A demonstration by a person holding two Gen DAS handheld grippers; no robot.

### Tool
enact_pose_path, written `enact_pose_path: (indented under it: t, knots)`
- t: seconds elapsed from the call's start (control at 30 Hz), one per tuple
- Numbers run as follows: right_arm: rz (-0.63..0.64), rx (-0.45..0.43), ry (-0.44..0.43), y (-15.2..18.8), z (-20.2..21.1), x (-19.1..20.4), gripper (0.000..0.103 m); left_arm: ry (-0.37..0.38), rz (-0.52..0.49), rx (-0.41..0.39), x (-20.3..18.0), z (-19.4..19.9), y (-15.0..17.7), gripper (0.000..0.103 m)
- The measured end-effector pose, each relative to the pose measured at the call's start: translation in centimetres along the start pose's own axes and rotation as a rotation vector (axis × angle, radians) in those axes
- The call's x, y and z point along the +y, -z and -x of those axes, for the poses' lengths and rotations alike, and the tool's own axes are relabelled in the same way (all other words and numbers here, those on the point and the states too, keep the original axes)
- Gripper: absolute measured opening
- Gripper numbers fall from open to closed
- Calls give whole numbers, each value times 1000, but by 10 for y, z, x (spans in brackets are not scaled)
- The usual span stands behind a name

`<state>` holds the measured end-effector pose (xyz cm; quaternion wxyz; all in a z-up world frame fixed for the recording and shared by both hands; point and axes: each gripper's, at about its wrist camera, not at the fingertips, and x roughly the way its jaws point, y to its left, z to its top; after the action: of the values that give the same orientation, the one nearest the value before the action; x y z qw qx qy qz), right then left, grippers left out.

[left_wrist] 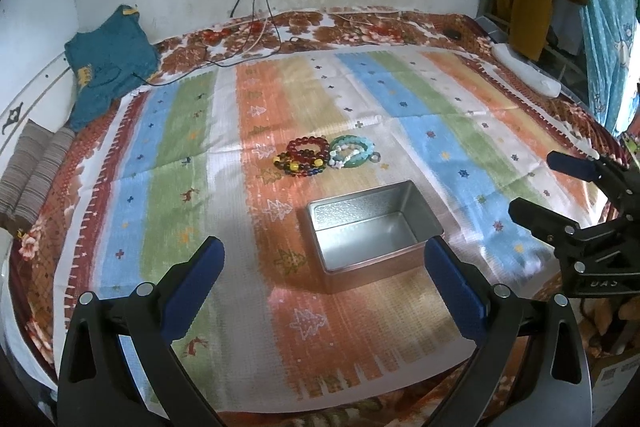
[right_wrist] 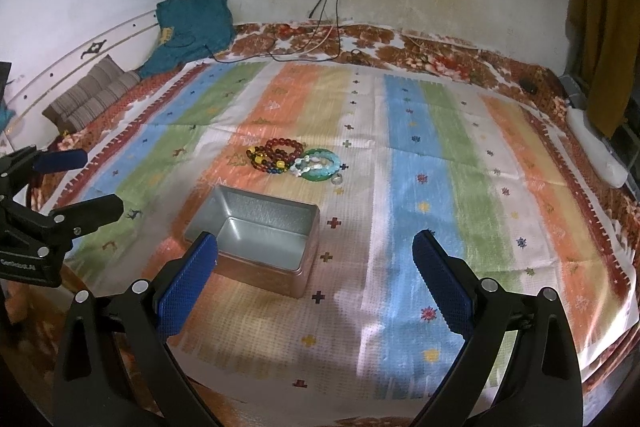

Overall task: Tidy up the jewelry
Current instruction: 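Move both grippers toward the bracelet pile beside the silver tin, then lower both open grippers over the bracelet pile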

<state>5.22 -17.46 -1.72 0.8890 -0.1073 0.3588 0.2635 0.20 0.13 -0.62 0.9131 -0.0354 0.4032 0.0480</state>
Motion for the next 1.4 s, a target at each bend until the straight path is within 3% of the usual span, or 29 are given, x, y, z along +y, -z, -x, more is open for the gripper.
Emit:
enact_pose_path:
  t: [0.8,1.2,1.4]
  knots:
    - [-25,54,-10,-16,-26,-7,99,-54,84,95,20,-31,-20,97]
    - [-5,100,14,-32,-53,-15,99,-80,74,106,28,-55,-47,97]
    - [5,110,2,-39,-62,-15,99,-93,120,119,40,-66,-56,97]
